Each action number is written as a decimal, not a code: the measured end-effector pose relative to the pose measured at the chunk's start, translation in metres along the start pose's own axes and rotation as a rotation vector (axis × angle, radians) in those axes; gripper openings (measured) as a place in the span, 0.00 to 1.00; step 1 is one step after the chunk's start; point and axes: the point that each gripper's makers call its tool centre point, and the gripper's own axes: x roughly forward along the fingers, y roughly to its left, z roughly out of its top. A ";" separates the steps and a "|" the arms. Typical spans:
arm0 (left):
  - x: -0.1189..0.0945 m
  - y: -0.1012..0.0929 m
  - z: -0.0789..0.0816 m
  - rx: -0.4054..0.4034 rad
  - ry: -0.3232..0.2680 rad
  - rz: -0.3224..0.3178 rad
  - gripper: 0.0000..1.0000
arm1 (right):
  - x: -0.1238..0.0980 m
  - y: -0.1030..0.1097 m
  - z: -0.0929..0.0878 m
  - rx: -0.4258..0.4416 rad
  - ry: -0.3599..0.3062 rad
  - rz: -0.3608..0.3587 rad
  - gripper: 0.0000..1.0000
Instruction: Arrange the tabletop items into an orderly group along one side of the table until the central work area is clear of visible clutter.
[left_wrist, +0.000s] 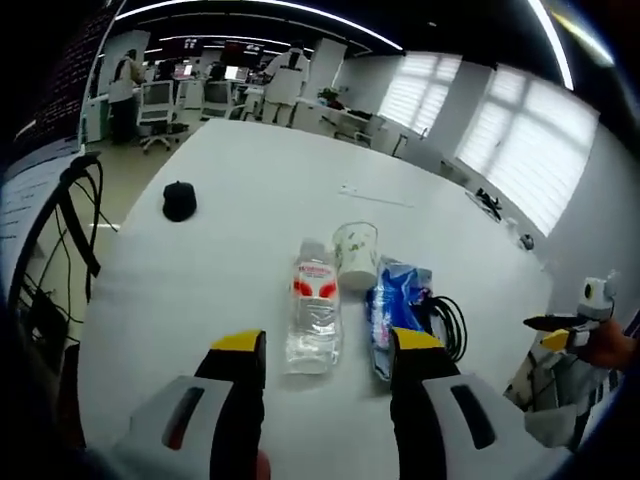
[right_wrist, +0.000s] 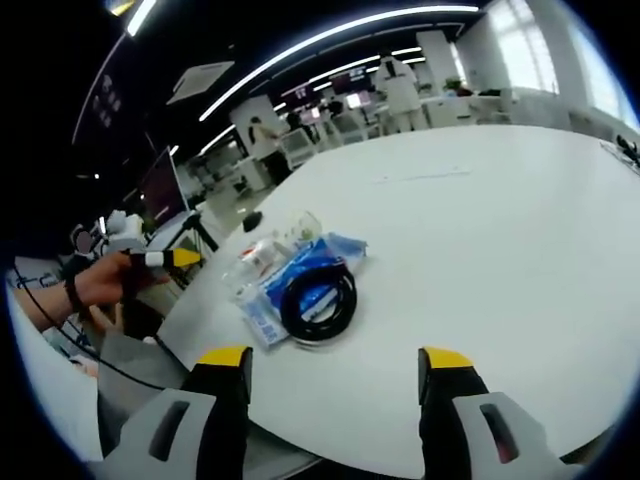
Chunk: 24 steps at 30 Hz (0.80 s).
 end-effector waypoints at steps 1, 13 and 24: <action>0.002 0.000 0.001 -0.006 0.002 0.002 0.48 | -0.001 0.001 0.000 0.001 -0.001 -0.001 0.68; 0.048 0.007 -0.014 0.006 0.108 0.028 0.48 | -0.005 -0.003 -0.002 0.018 -0.007 -0.003 0.68; 0.073 0.018 -0.039 0.168 0.245 0.048 0.48 | -0.014 -0.008 -0.008 0.031 -0.006 -0.021 0.68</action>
